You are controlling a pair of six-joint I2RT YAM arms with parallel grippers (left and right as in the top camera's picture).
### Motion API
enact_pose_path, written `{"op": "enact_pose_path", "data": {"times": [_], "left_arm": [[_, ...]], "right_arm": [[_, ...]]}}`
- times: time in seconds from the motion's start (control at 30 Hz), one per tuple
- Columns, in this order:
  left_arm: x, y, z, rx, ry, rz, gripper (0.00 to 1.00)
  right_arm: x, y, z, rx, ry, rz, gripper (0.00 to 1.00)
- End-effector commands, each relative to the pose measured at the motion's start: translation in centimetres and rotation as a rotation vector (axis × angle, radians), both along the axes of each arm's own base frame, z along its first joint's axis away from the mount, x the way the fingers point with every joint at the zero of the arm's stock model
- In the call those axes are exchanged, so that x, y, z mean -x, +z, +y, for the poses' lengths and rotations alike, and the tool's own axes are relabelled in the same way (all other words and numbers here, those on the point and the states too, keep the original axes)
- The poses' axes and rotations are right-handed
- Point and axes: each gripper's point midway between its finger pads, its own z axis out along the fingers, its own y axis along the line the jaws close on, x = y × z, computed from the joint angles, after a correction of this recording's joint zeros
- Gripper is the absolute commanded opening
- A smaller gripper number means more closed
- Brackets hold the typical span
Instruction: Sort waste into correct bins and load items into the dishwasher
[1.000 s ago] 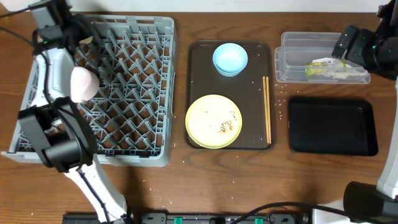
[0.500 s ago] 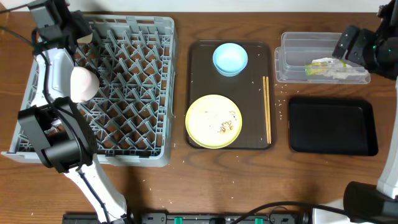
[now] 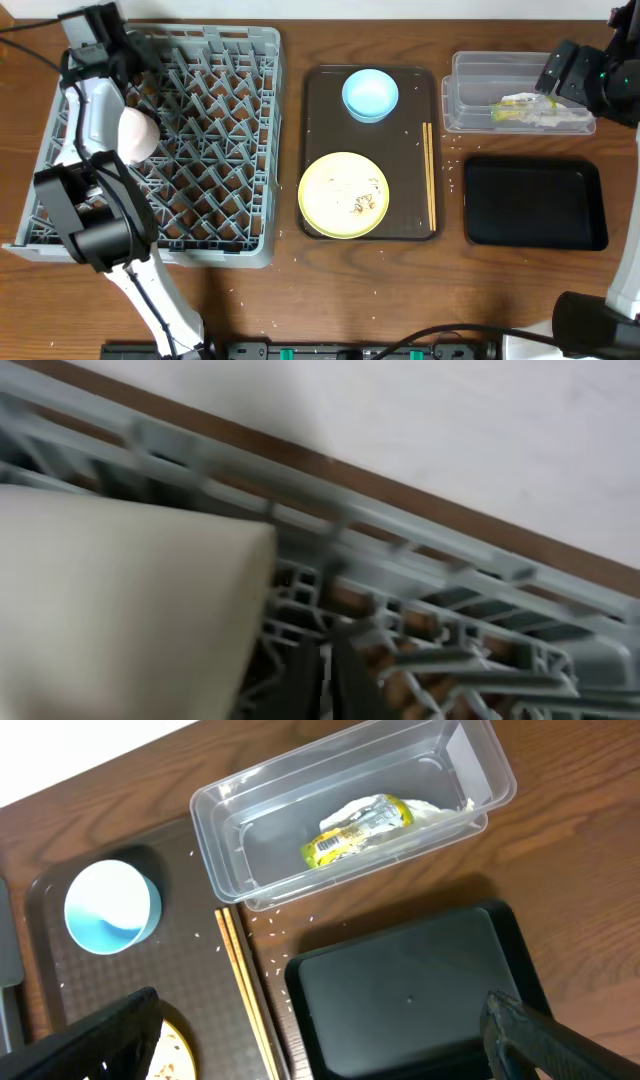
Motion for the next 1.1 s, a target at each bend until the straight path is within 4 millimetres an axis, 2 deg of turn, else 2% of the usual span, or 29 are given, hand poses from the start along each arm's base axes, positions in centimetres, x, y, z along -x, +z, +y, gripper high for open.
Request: {"op": "enact_pose_path", "data": {"times": [0.0, 0.23, 0.4, 0.5, 0.67, 0.77, 0.8, 0.87, 1.0, 1.07], "left_arm": [[-0.7, 0.3, -2.2, 0.023, -0.066, -0.011, 0.08], [-0.7, -0.1, -4.4, 0.012, -0.114, 0.008, 0.08], [-0.9, 0.7, -3.8, -0.010, -0.093, -0.009, 0.08], [-1.4, 4.0, -2.0, -0.066, -0.037, -0.075, 0.07], [-1.3, 11.7, 1.7, -0.150, 0.088, -0.254, 0.08], [-0.9, 13.4, 4.1, -0.181, 0.181, -0.294, 0.08], [-0.8, 13.0, 4.7, -0.182, 0.204, -0.283, 0.08], [-0.6, 10.9, 5.2, -0.173, 0.213, -0.228, 0.08], [-0.4, 6.3, 5.2, -0.146, 0.207, -0.112, 0.08], [-0.5, 4.9, 5.1, -0.129, 0.208, -0.087, 0.08]], "right_arm": [[-0.1, 0.0, -0.2, 0.016, 0.005, 0.002, 0.99], [0.0, 0.0, -0.2, 0.016, 0.005, 0.003, 0.99], [0.0, 0.0, -0.2, 0.016, 0.006, 0.003, 0.99], [0.0, -0.1, -0.2, 0.017, 0.005, 0.006, 0.99], [0.2, -0.1, -0.5, 0.033, -0.007, 0.015, 0.99], [0.2, -0.1, -0.5, 0.034, -0.007, 0.015, 0.99], [0.2, -0.1, -0.5, 0.034, -0.007, 0.015, 0.99], [0.2, -0.1, -0.5, 0.034, -0.007, 0.013, 0.99], [0.2, -0.1, -0.6, 0.035, -0.008, 0.013, 0.99], [0.2, -0.1, -0.6, 0.037, -0.009, 0.013, 0.99]]}}
